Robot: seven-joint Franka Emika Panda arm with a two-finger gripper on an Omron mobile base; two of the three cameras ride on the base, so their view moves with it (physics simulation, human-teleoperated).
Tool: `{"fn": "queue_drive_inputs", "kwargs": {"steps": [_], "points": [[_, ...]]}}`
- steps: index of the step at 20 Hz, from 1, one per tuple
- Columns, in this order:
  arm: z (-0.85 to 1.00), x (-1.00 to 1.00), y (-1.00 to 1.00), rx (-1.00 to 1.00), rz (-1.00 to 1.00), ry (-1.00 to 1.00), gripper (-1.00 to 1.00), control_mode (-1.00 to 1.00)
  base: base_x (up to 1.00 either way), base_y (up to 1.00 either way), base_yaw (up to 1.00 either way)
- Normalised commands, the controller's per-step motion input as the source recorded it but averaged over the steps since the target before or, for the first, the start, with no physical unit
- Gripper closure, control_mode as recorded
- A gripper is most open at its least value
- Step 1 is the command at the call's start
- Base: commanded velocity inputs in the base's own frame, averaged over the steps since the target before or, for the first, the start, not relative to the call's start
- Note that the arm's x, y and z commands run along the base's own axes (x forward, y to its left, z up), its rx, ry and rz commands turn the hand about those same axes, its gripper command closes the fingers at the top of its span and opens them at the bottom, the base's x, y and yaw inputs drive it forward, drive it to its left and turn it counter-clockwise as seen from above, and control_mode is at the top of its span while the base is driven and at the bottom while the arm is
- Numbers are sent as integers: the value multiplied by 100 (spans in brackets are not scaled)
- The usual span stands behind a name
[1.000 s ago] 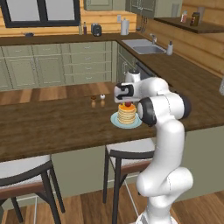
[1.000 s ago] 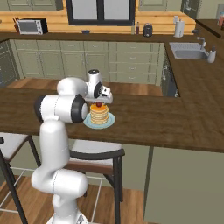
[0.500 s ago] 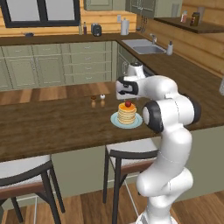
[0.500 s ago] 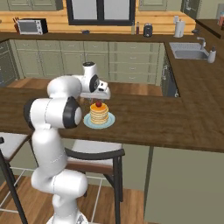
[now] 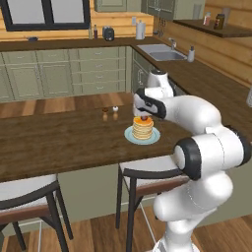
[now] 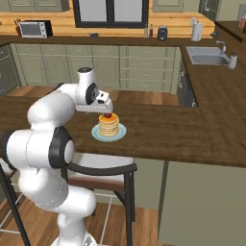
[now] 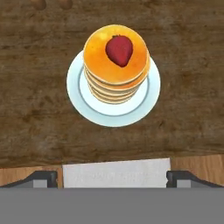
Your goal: Take the strawberry from the fridge and place it on top of the pancake, located on the dining counter.
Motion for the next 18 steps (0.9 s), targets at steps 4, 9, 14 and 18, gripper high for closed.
{"fn": "queue_drive_inputs", "kwargs": {"steps": [4, 9, 14, 18], "points": [[31, -100, 31, 0, 0, 0, -100, -100, 0, 0, 0], [37, -100, 39, 0, 0, 0, -100, -100, 0, 0, 0], [35, -100, 50, -4, 0, 0, -100, -100, 0, 0, 0], [-3, -100, 92, -19, 7, 0, -100, -100, 0, 0, 0]]}}
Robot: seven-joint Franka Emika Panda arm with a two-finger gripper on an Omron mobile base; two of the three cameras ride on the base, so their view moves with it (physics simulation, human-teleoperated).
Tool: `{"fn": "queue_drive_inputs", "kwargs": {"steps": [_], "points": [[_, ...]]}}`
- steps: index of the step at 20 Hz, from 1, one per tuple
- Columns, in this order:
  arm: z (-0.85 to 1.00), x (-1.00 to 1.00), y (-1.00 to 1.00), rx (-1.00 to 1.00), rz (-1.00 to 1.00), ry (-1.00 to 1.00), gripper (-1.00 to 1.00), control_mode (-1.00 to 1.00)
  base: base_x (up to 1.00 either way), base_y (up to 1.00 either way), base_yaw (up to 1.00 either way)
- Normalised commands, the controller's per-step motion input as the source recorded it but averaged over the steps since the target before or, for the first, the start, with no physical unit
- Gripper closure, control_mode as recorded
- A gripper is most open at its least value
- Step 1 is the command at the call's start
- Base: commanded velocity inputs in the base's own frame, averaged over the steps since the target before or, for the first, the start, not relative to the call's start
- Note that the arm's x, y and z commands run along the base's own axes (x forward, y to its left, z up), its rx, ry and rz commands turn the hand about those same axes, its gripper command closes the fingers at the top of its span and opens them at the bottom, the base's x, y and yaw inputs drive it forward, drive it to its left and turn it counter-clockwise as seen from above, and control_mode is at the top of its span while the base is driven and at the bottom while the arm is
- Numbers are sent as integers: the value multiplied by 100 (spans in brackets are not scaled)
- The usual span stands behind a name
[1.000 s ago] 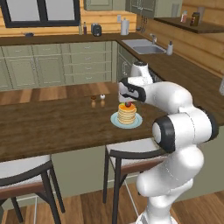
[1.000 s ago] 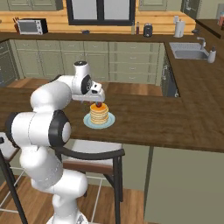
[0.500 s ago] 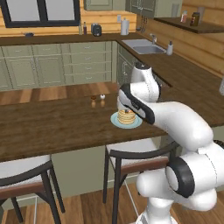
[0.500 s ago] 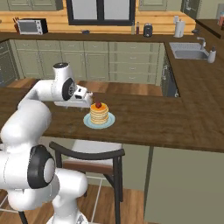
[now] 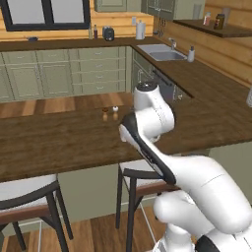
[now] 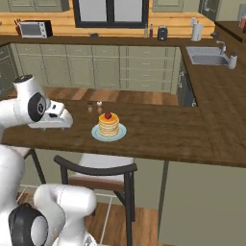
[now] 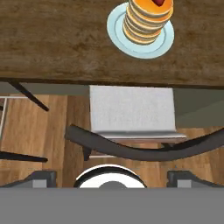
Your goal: Take the strawberry from the fridge and place it on top of the pancake, located on the dining counter.
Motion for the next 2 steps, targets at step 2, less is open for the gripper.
{"fn": "queue_drive_inputs", "kwargs": {"steps": [2], "points": [[-5, -100, 100, -27, 11, 0, -100, -100, 0, 0, 0]]}}
